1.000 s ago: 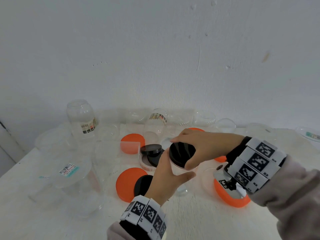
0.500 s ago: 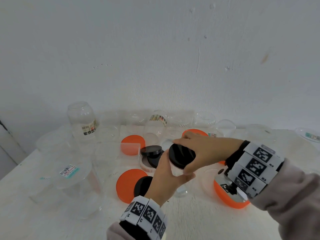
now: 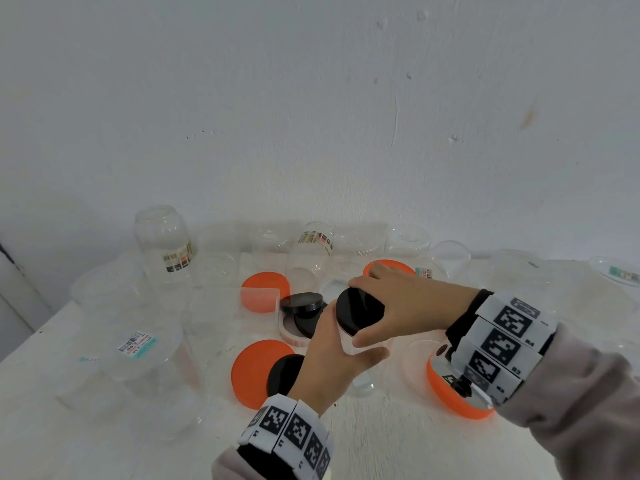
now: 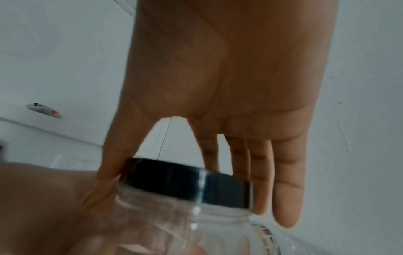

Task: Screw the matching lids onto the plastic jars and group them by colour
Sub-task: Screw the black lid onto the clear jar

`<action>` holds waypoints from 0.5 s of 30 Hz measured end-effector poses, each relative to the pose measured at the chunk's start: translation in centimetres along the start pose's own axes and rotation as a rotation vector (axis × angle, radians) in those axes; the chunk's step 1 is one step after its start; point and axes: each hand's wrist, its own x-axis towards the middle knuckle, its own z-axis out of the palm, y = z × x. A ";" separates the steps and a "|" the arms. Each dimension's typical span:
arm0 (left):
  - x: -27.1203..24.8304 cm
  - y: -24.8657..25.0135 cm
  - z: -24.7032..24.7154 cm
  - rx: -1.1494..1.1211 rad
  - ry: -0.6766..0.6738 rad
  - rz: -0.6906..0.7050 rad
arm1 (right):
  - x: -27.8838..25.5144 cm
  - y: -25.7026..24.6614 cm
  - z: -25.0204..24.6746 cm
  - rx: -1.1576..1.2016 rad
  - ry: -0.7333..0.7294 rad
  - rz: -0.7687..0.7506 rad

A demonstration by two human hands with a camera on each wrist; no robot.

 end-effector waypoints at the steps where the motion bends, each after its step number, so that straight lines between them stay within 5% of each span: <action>1: 0.0 0.0 0.0 -0.001 0.001 0.001 | 0.0 0.1 -0.2 0.003 -0.042 -0.031; 5: 0.0 0.1 0.0 0.008 0.001 0.002 | 0.4 0.1 -0.9 -0.016 -0.124 -0.099; 15: -0.1 0.4 -0.2 -0.026 -0.046 -0.009 | 0.3 -0.8 0.0 -0.070 0.035 0.037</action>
